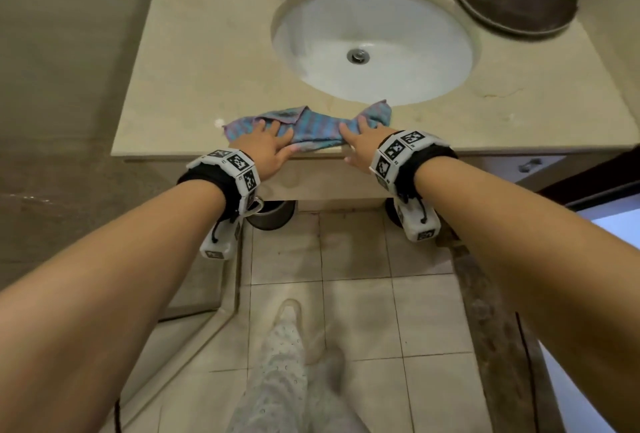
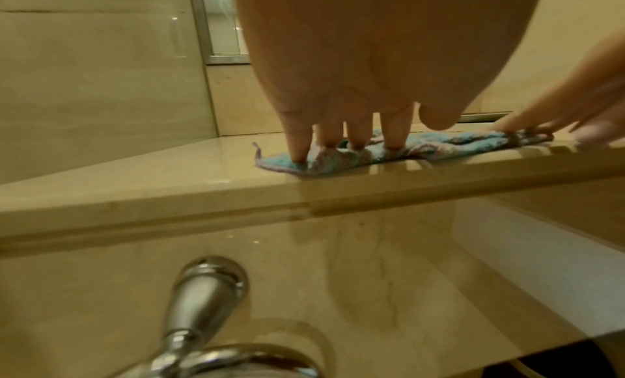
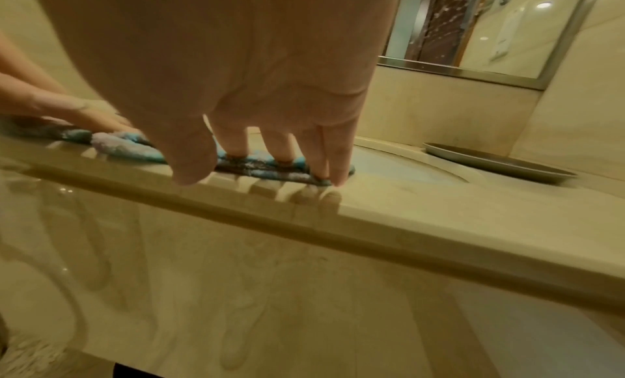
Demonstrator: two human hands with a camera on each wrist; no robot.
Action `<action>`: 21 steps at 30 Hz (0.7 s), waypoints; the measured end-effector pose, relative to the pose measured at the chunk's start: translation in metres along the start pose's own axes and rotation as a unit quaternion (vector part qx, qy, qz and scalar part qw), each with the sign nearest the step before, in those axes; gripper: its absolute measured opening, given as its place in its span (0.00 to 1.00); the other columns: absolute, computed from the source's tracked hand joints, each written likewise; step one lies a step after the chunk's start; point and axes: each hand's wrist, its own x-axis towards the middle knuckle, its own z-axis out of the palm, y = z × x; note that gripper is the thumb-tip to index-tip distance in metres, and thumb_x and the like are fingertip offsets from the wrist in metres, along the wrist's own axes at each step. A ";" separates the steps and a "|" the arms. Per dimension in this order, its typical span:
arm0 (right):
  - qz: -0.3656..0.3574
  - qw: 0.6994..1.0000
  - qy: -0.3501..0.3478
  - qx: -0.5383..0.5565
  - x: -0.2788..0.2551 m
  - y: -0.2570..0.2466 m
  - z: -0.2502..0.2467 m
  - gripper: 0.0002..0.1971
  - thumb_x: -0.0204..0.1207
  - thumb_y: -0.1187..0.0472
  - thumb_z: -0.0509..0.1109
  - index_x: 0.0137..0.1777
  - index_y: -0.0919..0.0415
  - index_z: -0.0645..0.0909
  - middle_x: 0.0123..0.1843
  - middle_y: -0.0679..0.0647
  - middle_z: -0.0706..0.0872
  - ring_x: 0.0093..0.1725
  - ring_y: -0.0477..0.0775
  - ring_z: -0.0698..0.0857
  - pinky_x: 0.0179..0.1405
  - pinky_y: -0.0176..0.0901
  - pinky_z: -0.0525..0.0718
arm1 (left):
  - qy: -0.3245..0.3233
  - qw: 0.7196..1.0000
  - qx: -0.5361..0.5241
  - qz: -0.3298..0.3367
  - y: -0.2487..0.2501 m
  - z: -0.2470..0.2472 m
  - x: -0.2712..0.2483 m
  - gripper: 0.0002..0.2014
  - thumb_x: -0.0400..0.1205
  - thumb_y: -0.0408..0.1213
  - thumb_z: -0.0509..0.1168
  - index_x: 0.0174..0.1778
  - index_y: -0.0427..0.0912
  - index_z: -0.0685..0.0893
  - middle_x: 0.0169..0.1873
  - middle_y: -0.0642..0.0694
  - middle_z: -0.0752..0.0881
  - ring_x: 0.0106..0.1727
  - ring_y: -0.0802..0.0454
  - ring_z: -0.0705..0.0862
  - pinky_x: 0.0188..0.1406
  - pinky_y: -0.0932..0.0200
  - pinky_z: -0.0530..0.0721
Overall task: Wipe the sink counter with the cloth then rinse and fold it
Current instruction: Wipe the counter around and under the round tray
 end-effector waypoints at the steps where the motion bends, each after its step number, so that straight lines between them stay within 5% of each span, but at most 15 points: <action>1: 0.006 1.000 -0.003 0.005 -0.002 0.007 0.004 0.35 0.84 0.47 0.54 0.84 0.54 0.39 0.85 0.64 0.41 0.81 0.74 0.56 0.78 0.64 0.63 | -0.001 1.000 0.008 0.010 0.007 0.001 0.002 0.27 0.87 0.53 0.42 0.81 0.46 0.59 0.81 0.39 0.58 0.82 0.35 0.54 0.76 0.37 0.63; 12: 0.129 0.984 -0.020 0.118 -0.054 0.122 0.060 0.37 0.83 0.45 0.55 0.83 0.48 0.35 0.85 0.56 0.35 0.82 0.74 0.48 0.80 0.66 0.56 | -0.045 0.995 0.051 0.070 0.143 0.006 0.044 0.35 0.83 0.61 0.44 0.83 0.50 0.44 0.84 0.44 0.42 0.84 0.40 0.41 0.80 0.35 0.47; 21: 0.184 0.970 -0.004 0.156 -0.070 0.205 0.088 0.33 0.83 0.40 0.48 0.83 0.46 0.37 0.86 0.55 0.38 0.83 0.71 0.43 0.81 0.66 0.46 | -0.061 0.987 0.087 0.121 0.227 0.000 0.086 0.40 0.81 0.65 0.47 0.83 0.50 0.42 0.83 0.44 0.40 0.84 0.39 0.40 0.80 0.35 0.47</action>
